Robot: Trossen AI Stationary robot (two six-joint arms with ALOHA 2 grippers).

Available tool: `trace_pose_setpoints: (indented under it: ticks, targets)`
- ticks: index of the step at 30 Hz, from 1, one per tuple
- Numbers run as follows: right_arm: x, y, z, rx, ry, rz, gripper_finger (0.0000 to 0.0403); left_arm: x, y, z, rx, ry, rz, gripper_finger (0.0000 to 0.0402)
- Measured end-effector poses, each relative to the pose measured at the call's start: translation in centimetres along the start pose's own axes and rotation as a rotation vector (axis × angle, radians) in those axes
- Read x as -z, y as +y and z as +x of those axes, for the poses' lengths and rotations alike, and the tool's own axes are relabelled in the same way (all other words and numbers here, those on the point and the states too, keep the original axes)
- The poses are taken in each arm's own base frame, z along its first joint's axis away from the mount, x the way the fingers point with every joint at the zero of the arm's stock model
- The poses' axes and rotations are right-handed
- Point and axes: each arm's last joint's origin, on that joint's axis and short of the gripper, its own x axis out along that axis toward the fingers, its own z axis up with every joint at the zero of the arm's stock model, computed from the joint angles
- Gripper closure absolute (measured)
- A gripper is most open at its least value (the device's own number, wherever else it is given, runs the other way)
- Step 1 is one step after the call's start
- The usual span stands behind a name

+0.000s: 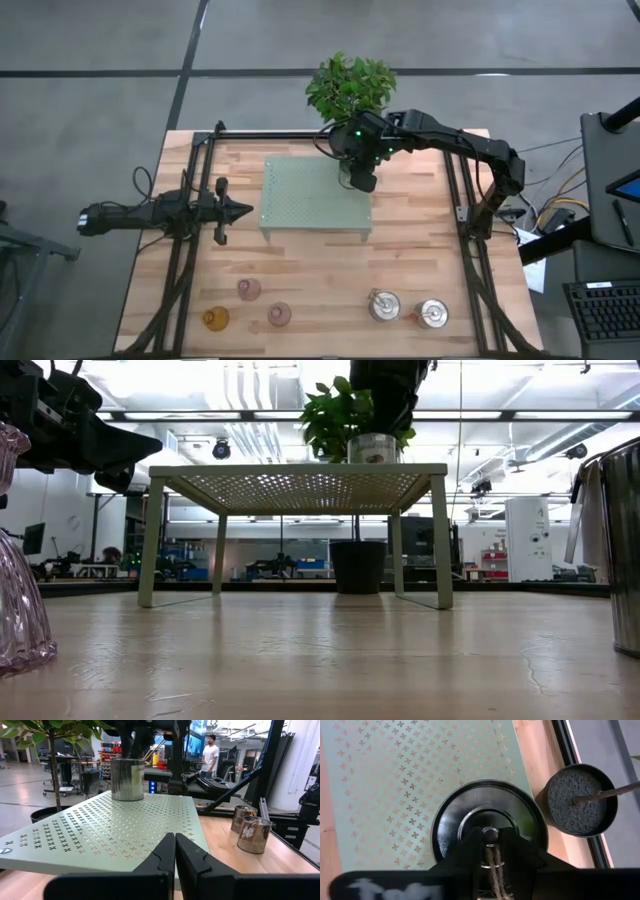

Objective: Pick & Place candle stick holders
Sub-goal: Put the silver scented candle on the shelf

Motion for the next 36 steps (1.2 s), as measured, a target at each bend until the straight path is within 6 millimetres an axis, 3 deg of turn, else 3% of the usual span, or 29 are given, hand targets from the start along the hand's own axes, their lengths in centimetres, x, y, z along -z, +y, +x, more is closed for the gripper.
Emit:
trace_pose_setpoints:
  ticks: [11, 24, 29, 36]
  targets:
    - [0.3, -0.1, -0.9, 0.01, -0.022, 0.01, 0.0247, 0.0, 0.0, 0.0, 0.0, 0.0, 0.0, 0.0392]
    - [0.1, 0.3, -2.6, -0.004, -0.118, 0.012, 0.0246, 0.0, 0.0, 0.0, 0.0, 0.0, 0.0, 0.0392]
    - [0.1, 1.7, -2.8, -0.057, -0.124, -0.024, 0.0255, 0.0, 0.0, 0.0, 0.0, 0.0, 0.0, 0.0392]
    - [0.4, 5.4, -3.1, -0.127, -0.114, -0.114, 0.0268, 0.0, 0.0, 0.0, -0.001, 0.0, 0.0, 0.0392]
